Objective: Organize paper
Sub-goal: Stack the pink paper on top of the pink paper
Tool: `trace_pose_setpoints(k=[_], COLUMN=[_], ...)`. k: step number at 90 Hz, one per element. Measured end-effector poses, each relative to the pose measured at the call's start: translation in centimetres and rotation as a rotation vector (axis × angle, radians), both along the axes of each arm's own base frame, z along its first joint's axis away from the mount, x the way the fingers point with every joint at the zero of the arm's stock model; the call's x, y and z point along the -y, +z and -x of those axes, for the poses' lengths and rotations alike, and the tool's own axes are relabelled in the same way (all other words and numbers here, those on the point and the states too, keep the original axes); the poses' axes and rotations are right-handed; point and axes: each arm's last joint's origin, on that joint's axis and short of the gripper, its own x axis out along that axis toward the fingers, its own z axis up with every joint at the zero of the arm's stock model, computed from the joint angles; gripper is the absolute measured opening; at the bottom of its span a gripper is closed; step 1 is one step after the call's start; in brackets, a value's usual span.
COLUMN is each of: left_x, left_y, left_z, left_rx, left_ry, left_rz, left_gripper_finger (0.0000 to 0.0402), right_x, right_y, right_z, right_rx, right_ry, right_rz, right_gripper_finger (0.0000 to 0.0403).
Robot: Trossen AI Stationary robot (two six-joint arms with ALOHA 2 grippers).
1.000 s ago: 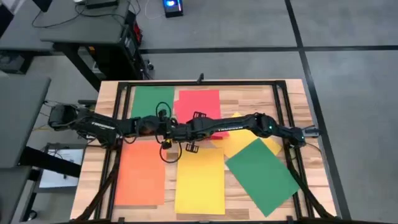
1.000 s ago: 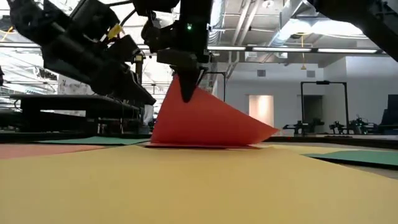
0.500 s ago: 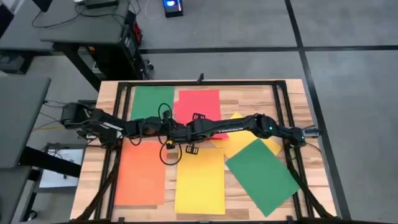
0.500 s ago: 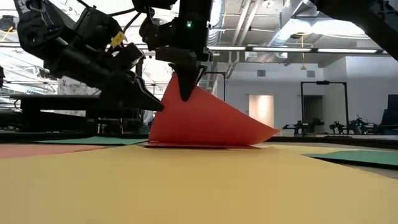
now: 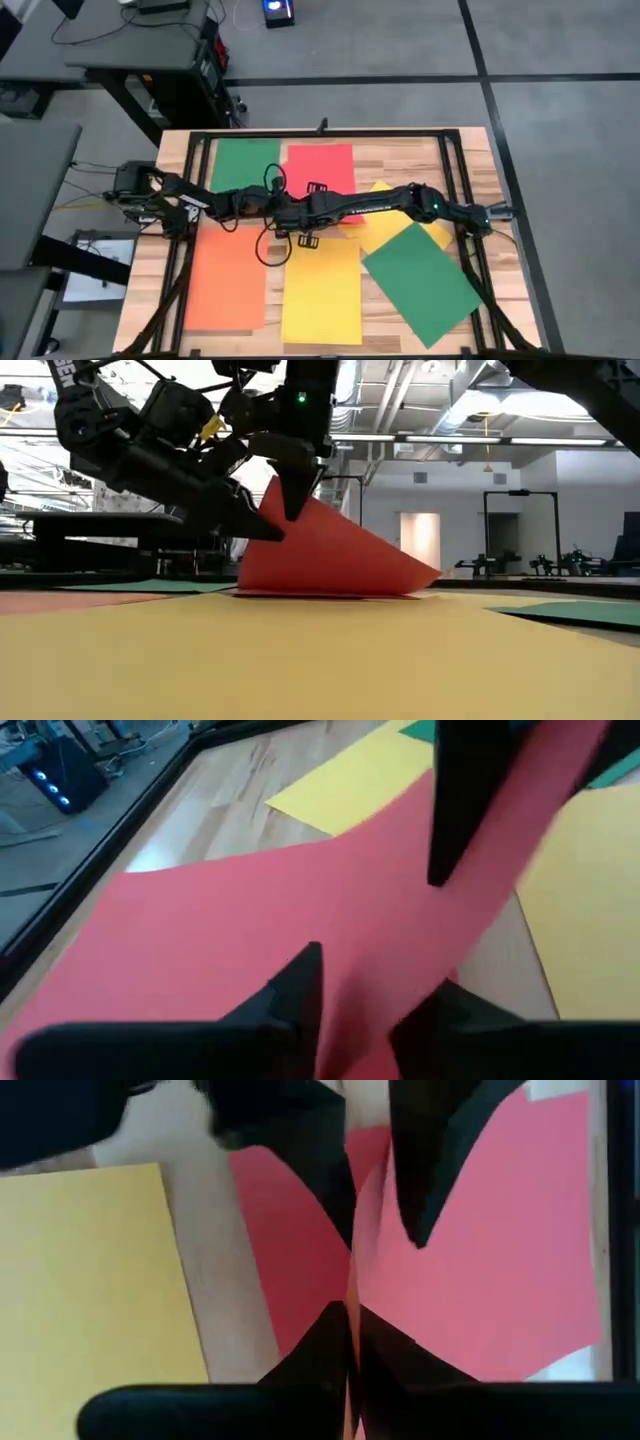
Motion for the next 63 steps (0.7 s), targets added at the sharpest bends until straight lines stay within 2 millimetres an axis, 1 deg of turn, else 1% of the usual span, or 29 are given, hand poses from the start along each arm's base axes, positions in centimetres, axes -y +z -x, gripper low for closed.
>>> trace_pose_setpoints(k=[5,9,20,35,43,63], left_x=[0.0,0.0,0.0,0.1,0.2,0.2], left_y=[0.0,0.0,0.0,-0.1,-0.1,-0.1], left_z=[0.0,0.0,0.0,0.1,0.0,0.0], left_rx=[0.0,-0.003,-0.01,-0.026,-0.028,-0.024], left_ry=[-0.002,-0.002,-0.008,-0.019,-0.023,-0.043], left_rz=[-0.003,-0.002,-0.017,-0.035,-0.042,-0.035], left_gripper_finger=[0.0021,0.0009,0.0002,0.0,0.0,0.0], right_x=[0.0,0.0,-0.4,-1.8,-2.4,-3.7], right_y=[0.0,0.0,0.0,-0.1,-0.1,-0.2], right_z=[0.0,0.0,0.0,0.6,1.0,2.1], right_rx=[-0.004,-0.004,-0.013,-0.067,-0.11,-0.196], right_ry=[0.011,0.012,0.038,0.09,0.111,0.12], right_rz=[0.003,0.003,0.008,0.016,0.02,0.026], right_gripper_finger=[0.0,0.0,0.0,0.0008,0.003,0.0112])
